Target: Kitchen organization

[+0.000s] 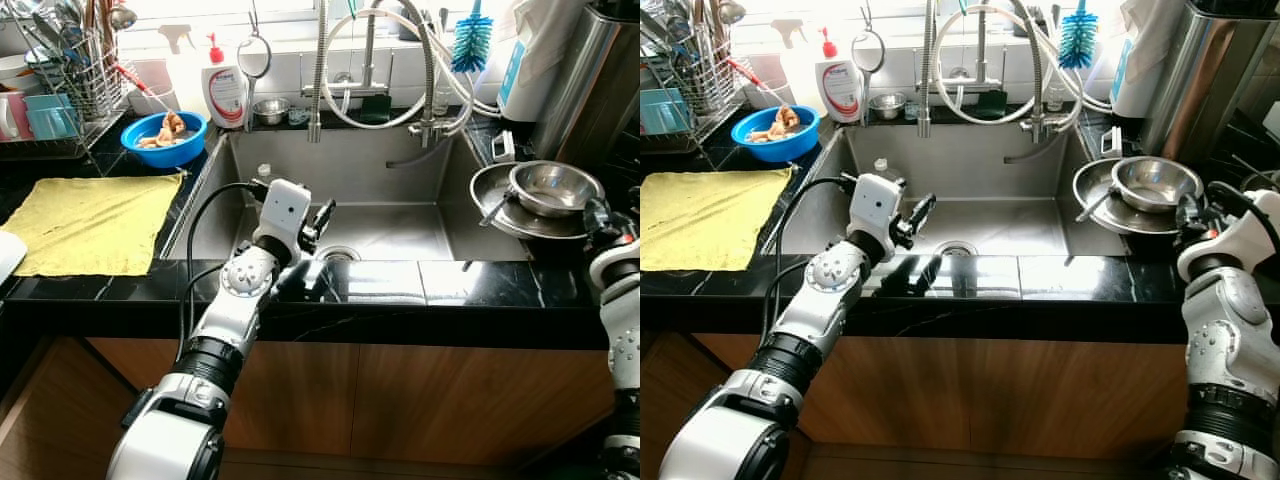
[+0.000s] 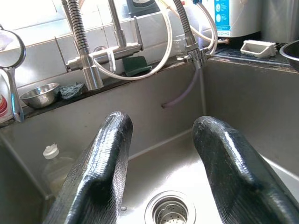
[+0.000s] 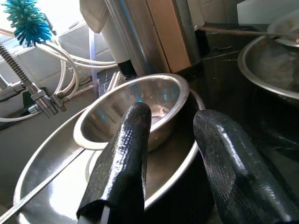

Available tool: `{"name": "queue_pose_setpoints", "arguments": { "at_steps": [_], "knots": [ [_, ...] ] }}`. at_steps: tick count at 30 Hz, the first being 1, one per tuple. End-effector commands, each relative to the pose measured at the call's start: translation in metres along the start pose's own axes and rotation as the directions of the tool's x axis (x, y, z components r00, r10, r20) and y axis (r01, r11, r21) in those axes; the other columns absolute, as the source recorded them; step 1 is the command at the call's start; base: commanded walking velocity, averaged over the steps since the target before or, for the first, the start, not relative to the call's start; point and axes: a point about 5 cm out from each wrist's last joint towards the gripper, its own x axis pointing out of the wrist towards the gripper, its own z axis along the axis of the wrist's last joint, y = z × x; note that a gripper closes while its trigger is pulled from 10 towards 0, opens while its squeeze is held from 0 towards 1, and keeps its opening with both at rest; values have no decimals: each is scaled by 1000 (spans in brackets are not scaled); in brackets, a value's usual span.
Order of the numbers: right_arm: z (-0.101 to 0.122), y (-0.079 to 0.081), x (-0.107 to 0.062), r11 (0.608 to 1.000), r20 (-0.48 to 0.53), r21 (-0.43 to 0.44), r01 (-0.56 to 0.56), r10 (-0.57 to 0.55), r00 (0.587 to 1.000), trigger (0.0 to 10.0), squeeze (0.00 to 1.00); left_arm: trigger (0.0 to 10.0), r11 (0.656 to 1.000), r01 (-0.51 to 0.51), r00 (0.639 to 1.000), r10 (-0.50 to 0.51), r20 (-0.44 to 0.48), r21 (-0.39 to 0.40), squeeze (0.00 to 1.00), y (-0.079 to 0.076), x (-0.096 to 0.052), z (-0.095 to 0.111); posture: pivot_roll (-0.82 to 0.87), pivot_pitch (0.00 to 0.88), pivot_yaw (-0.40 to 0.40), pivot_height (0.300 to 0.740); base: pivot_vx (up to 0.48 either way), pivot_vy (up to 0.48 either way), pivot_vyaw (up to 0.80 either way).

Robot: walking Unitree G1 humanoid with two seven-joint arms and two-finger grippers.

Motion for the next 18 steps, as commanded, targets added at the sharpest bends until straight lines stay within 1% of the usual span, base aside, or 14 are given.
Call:
{"name": "queue_pose_setpoints", "arguments": {
  "at_steps": [1, 4, 5, 7, 8, 9, 13, 18],
  "knots": [
    [8, 3, -1, 1000, 39, 7, -19, 19, 999, 10000, 0, 10000, 1000, 2, 1000, -2, 2, 21, 0, 3, -3, 0, -4, 0, 71, 740, 0, 0, 0],
    [0, 22, -3, 993, 10, -2, -119, 119, 993, 10000, 0, 10000, 1000, 3, 1000, -2, -1, 23, 0, 3, -2, 0, -5, 0, 73, 740, 0, 0, 0],
    [-3, 31, -5, 984, 2, -11, -179, 179, 984, 10000, 0, 10000, 1000, 1, 1000, -1, -2, 23, 0, 3, -2, 0, -4, 0, 73, 740, 0, 0, 0],
    [-5, 37, -7, 976, -10, -14, -216, 216, 976, 10000, 0, 10000, 1000, 1, 1000, -1, -2, 25, 0, 3, -2, 0, -3, 0, 74, 740, 0, 0, 0],
    [-9, 45, -10, 962, -31, -13, -272, 272, 962, 10000, 0, 10000, 1000, 2, 1000, -2, -2, 25, 0, 3, -2, 0, -2, 0, 73, 740, 0, 0, 0],
    [-9, 45, -10, 962, -31, -13, -272, 272, 962, 10000, 0, 10000, 1000, 2, 1000, -2, -2, 25, 0, 3, -2, 0, -2, 0, 73, 740, 0, 0, 0],
    [-16, 53, -14, 940, -72, -13, -341, 339, 938, 10000, 0, 10000, 1000, 3, 1000, -3, -4, 27, 0, 4, -2, 0, -4, 0, 73, 740, 0, 0, 0],
    [-20, 52, -14, 944, -97, -5, -329, 327, 940, 10000, 0, 10000, 1000, 4, 1000, -4, -5, 28, 0, 3, -2, 0, -6, 0, 72, 740, 0, 0, 0]
  ]
}}
